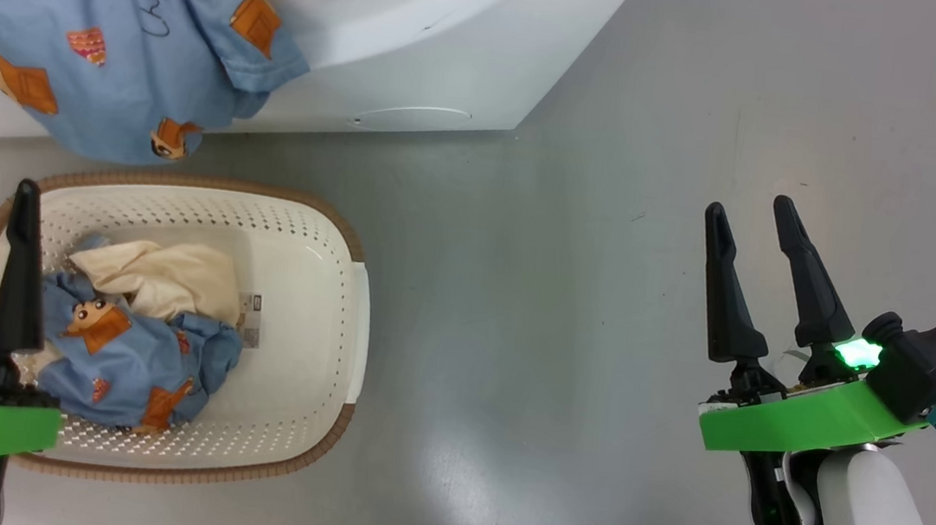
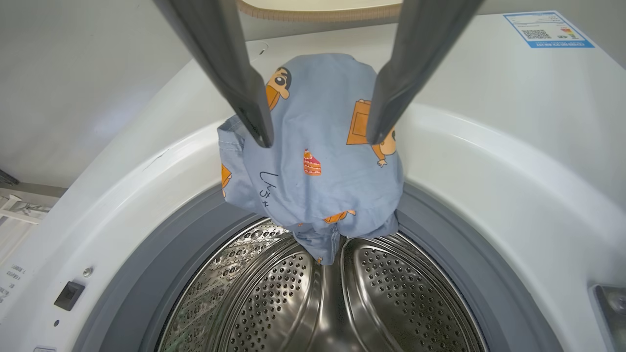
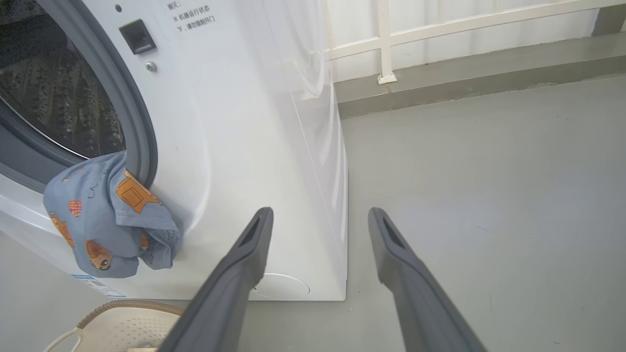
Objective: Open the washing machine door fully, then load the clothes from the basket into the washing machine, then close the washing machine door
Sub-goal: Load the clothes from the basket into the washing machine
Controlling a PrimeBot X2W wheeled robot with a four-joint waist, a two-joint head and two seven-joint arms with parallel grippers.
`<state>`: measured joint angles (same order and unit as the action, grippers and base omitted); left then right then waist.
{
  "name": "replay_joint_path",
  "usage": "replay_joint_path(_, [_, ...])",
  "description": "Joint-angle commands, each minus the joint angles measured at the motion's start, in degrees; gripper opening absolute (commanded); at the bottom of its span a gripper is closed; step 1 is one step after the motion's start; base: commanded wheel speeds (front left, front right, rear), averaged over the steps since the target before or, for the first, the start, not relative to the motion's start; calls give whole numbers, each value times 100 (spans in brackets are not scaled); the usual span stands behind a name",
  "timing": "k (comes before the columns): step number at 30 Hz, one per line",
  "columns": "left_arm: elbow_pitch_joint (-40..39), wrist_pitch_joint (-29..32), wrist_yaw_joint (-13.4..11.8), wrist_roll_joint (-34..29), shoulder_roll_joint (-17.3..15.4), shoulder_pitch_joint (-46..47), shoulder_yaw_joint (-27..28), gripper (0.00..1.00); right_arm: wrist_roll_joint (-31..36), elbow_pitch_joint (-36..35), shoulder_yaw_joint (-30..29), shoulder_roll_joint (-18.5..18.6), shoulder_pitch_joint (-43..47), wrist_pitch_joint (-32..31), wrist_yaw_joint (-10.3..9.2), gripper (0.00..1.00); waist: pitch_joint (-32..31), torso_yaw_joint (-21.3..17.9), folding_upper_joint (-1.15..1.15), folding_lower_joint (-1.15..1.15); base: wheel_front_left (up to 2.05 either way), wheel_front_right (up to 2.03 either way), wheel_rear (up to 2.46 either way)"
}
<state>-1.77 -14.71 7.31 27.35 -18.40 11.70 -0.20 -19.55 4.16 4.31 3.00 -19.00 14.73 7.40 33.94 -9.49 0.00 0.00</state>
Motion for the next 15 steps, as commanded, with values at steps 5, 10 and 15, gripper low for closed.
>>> replay_joint_path(5, [-9,-29,16,2,-217,-42,92,100,59,-98,113,-13,129,27,9,100,-8,-13,0,0,0,0,0])
replay_joint_path(10, [170,-29,17,80,-260,51,-14,100,37,-81,132,-13,119,27,9,100,-4,-18,0,0,0,0,0])
replay_joint_path(15, [462,-29,17,160,-387,241,-238,100,-2,-67,175,-13,82,27,9,100,27,-64,0,0,0,0,0])
